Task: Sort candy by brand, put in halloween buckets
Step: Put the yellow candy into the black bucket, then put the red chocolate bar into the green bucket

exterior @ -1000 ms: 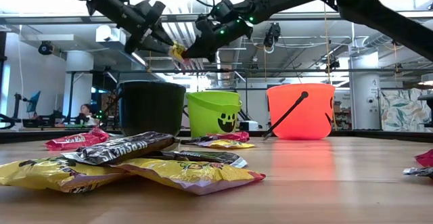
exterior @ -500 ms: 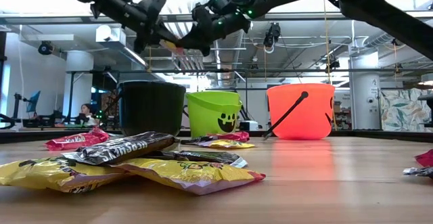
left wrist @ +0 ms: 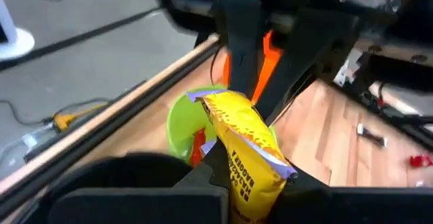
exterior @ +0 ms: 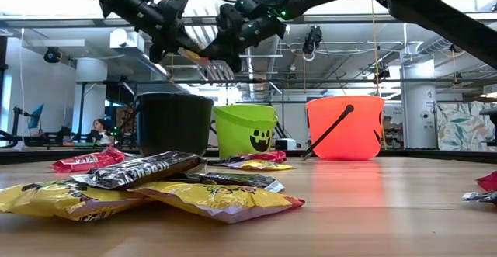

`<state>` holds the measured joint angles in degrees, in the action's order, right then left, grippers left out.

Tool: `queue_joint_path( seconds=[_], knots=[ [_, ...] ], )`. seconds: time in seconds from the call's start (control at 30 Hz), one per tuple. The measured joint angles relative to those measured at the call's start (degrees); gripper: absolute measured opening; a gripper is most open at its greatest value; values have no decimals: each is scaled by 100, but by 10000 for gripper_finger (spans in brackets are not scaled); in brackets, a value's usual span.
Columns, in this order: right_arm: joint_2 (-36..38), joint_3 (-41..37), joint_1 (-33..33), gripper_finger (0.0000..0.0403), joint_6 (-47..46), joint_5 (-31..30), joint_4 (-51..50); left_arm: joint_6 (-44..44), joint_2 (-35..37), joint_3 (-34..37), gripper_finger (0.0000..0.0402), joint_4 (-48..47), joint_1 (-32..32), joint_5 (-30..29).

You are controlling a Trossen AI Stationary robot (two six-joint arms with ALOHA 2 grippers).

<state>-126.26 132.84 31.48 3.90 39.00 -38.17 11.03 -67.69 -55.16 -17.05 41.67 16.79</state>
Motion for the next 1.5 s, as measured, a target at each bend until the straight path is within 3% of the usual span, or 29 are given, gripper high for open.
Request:
queue_joint_path(
  seconds=[0.17,0.47,0.8,0.97,1.07,1.13,1.37,1.5],
  knots=[
    [35,0,41,85,-326,-37,-390,-132,4,23,0,-569,26,-443],
    [58,156,90,182,-536,-195,-1237,-408,-323,36,13,-1619,20,-489],
    [114,216,-92,201,-717,-195,-1483,-351,-615,-75,160,-2070,13,-726],
    [204,216,-122,201,-735,-298,-1855,-257,-167,-288,203,-2865,-167,-699],
    [295,216,-156,201,-706,-603,-2169,334,441,-306,210,-3554,-726,-696],
    [367,216,-212,201,-695,-833,-2330,970,917,-132,211,-3706,-1446,-857],
    [518,216,-431,201,-816,-1368,-2327,3189,1831,978,212,-2909,-4326,-3458],
    [518,216,-547,201,-1046,-1381,-2342,4300,1778,1805,212,-2525,-5356,-3896]
  ],
)
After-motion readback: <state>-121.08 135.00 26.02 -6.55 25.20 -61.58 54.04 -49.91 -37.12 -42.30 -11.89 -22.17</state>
